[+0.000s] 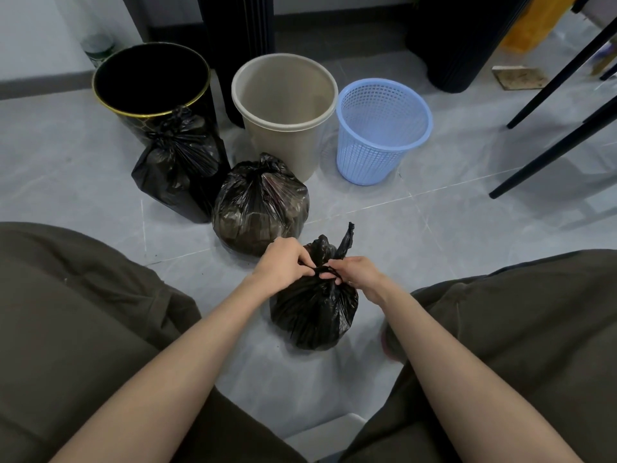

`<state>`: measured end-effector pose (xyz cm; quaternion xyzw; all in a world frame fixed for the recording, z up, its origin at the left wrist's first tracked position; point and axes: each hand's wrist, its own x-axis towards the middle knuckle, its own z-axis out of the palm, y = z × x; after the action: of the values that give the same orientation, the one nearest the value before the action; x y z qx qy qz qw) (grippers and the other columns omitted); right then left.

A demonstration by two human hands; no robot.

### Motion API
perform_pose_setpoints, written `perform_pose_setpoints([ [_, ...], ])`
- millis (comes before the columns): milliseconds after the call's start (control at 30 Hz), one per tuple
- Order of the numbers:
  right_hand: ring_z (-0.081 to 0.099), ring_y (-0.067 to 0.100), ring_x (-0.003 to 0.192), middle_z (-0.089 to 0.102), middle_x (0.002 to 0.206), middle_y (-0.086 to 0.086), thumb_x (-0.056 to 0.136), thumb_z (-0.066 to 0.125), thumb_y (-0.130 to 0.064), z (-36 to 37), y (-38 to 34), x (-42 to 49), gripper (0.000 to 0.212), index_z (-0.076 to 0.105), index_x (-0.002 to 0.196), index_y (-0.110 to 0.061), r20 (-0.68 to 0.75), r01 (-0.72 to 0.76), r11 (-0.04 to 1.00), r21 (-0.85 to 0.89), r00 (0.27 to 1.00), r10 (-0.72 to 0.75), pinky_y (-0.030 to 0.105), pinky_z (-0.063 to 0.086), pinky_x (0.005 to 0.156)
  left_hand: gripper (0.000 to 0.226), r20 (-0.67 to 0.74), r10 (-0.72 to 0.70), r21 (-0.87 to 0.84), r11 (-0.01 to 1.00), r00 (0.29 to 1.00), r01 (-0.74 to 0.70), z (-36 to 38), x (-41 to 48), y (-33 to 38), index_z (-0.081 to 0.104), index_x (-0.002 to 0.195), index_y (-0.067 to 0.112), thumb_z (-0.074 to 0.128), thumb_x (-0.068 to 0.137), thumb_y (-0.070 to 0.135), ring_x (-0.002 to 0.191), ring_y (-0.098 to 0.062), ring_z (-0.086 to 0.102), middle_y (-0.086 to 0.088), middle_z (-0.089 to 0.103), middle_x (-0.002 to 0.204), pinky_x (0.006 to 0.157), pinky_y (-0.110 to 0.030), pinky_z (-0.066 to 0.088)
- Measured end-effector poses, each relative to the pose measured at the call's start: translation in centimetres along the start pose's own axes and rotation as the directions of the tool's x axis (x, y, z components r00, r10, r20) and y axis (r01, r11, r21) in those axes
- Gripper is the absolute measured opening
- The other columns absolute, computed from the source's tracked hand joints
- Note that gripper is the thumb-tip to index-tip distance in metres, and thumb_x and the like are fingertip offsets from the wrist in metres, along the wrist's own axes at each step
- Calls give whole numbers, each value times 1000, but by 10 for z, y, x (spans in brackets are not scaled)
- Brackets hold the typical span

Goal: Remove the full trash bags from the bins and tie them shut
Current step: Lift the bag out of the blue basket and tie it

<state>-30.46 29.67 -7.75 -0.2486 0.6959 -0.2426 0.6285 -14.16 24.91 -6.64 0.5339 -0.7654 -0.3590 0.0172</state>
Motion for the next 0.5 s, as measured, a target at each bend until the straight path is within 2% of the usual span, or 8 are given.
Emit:
perform_pose_setpoints([
  [100, 53, -3, 43, 68, 57, -12, 95, 54, -20, -6, -1, -1, 13, 64, 90, -17, 121, -165, 980, 111, 981, 152, 8, 37, 37, 18, 41, -3, 17, 1000, 999, 3, -6, 0, 0, 77, 89, 24, 80, 71, 26, 87, -15, 66, 0, 75, 88, 87, -26, 50],
  [167, 56, -5, 49, 69, 60, -15, 92, 59, -26, -8, 1, 1, 8, 66, 87, -25, 176, -269, 955, 122, 953, 246, 12, 38, 46, 19, 74, -11, 18, 1000, 997, 10, -8, 0, -4, 77, 89, 23, 81, 70, 26, 87, -14, 66, 1, 75, 88, 86, -25, 50],
  [267, 59, -6, 68, 70, 63, -17, 88, 64, -26, -10, 4, 7, 6, 68, 83, -27, 207, -351, 914, 203, 928, 311, 19, 31, 62, 20, 125, -19, 52, 999, 992, 13, -10, -2, -10, 77, 89, 21, 81, 70, 25, 86, -12, 67, 1, 76, 87, 84, -22, 49],
  [400, 56, -8, 80, 71, 67, -18, 85, 68, -23, -9, 5, 8, 10, 67, 77, -27, 230, -386, 898, 211, 912, 338, 18, 29, 65, 22, 173, -62, 71, 996, 983, 50, -8, -4, -18, 77, 89, 18, 83, 68, 22, 79, -12, 68, -1, 76, 85, 84, -24, 53],
  [500, 55, -1, 68, 68, 61, -10, 84, 70, -17, -6, 7, 11, 19, 66, 66, -22, 186, -291, 948, 127, 946, 266, 16, 33, 64, 21, 183, -76, 83, 995, 980, 61, -4, -5, -23, 77, 89, 16, 82, 69, 19, 72, -12, 66, -3, 76, 86, 81, -23, 53],
])
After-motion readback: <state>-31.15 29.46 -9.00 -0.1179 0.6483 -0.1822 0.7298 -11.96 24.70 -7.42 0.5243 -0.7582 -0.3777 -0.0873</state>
